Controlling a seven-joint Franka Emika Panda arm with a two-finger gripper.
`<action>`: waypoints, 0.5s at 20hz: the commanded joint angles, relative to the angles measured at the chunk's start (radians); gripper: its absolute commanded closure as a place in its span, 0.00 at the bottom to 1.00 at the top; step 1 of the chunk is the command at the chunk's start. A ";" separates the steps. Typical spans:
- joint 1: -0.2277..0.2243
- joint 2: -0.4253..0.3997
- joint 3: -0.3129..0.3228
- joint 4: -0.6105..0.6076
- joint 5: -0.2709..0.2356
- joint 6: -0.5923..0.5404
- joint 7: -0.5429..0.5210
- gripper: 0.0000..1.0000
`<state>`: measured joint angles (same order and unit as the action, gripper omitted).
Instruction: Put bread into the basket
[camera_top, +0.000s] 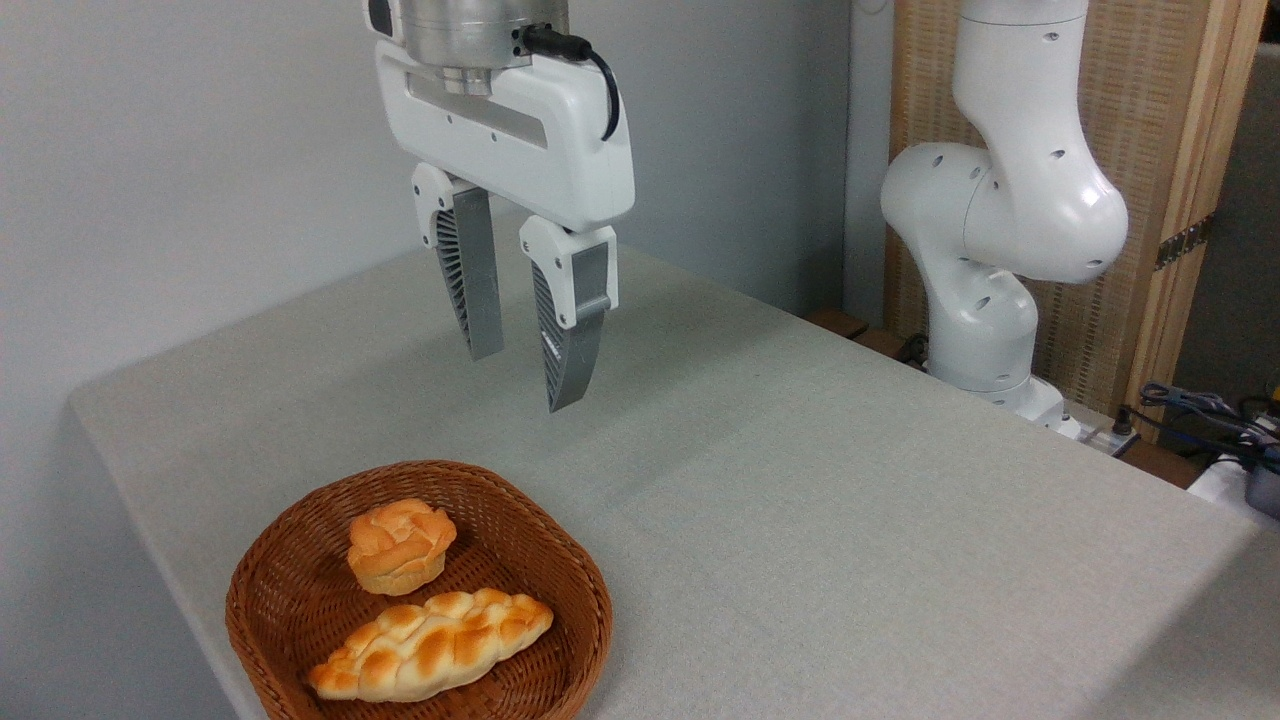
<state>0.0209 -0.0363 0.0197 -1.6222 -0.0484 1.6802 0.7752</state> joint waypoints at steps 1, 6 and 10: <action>0.005 -0.007 -0.032 -0.012 -0.013 -0.020 -0.105 0.00; -0.001 0.007 -0.037 -0.008 -0.008 -0.024 -0.126 0.00; -0.007 0.018 -0.038 -0.007 -0.002 -0.048 -0.120 0.00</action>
<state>0.0188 -0.0226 -0.0183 -1.6337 -0.0484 1.6746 0.6635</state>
